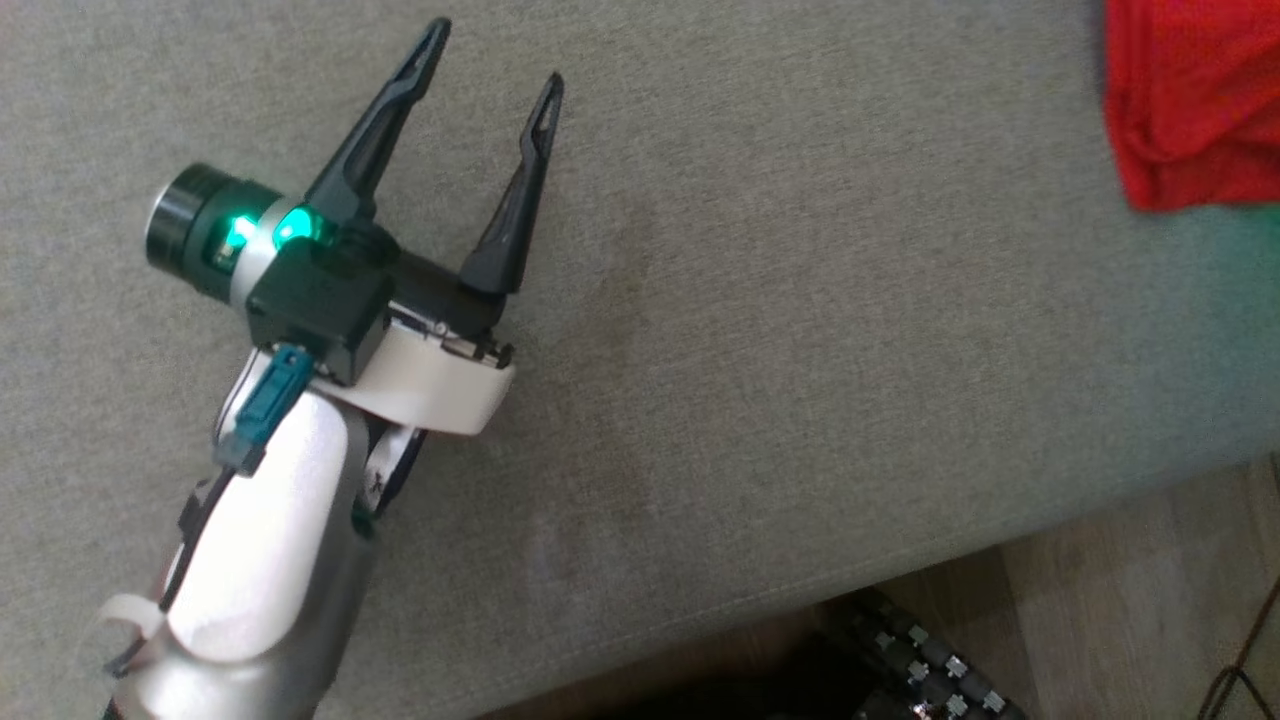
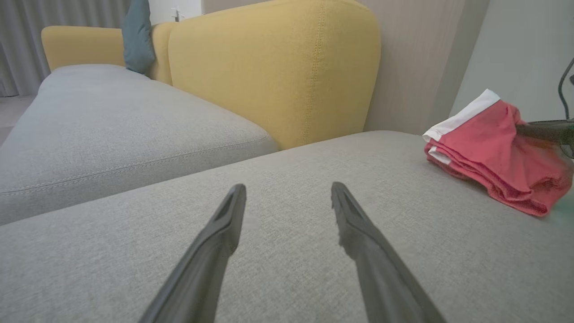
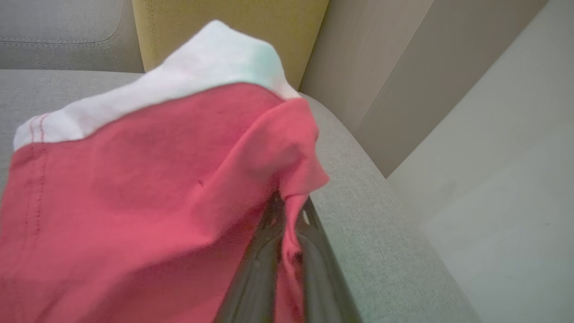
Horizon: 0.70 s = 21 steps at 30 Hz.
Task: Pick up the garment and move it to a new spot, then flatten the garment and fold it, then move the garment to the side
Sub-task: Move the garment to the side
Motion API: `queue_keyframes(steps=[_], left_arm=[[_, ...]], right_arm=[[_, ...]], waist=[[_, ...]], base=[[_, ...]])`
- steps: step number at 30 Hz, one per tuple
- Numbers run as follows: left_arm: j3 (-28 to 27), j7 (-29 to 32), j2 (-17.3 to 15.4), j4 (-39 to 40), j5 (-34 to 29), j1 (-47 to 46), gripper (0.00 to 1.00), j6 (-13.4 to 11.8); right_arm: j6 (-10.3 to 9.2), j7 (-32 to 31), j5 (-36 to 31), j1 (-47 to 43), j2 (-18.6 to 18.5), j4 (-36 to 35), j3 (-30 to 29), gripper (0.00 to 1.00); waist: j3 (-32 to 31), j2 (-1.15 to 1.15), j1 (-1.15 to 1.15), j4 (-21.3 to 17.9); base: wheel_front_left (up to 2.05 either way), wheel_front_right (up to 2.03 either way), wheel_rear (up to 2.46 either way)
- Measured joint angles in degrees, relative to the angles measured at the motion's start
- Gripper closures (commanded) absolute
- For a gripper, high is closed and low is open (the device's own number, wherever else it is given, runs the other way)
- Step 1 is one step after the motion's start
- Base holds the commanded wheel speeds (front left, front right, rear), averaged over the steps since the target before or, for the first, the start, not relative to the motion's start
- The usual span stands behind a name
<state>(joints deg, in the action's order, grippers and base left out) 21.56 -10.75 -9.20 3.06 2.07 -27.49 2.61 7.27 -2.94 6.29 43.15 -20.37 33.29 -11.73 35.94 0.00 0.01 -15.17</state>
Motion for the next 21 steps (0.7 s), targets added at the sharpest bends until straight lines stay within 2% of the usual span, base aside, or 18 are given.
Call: queue_keyframes(steps=[4,5,7,8,9,16,21], left_arm=[[0.08,-0.53,0.07,-0.67,0.02,-0.97,0.00,0.01],[0.11,-0.67,0.08,-0.91,0.02,-1.23,0.00,0.00],[0.14,-1.05,0.15,-1.36,0.03,-1.43,0.00,-0.01],[0.13,-1.25,0.15,-1.57,0.04,-1.46,0.00,-0.01],[0.14,-1.54,0.19,-1.81,0.05,-1.46,0.00,-0.02],[0.18,-2.98,0.67,-4.61,1.21,-1.42,0.00,-0.26],[-0.07,-3.47,0.69,-6.24,1.96,-0.34,0.00,-1.23]], right_arm=[[0.00,1.36,-2.26,1.52,-0.08,1.04,-0.96,1.00],[0.00,1.49,-2.58,1.90,0.00,1.56,-1.55,0.89],[0.00,1.87,-3.70,2.31,0.01,2.34,-2.53,0.53],[0.00,2.22,-4.13,2.30,0.13,2.52,-3.08,0.09],[0.00,2.43,-4.81,2.30,0.36,2.71,-4.02,0.00],[0.00,4.64,-8.60,-0.25,3.58,2.35,-10.90,0.00],[0.00,9.00,-7.73,-8.14,8.02,-1.98,-11.47,0.00]], waist=[[1.35,0.00,0.00,0.65],[1.59,0.00,0.00,0.89],[1.90,0.00,0.00,1.45],[1.95,0.00,0.00,1.71],[1.94,0.00,0.00,1.93],[-0.60,0.00,-0.01,3.07],[-3.88,0.00,-0.01,3.79]], base=[[0.00,0.00,0.00],[0.00,0.00,0.00],[0.00,0.00,0.00],[0.00,0.00,0.00],[0.00,0.00,0.00],[0.00,0.00,0.00],[0.00,0.00,0.00]])
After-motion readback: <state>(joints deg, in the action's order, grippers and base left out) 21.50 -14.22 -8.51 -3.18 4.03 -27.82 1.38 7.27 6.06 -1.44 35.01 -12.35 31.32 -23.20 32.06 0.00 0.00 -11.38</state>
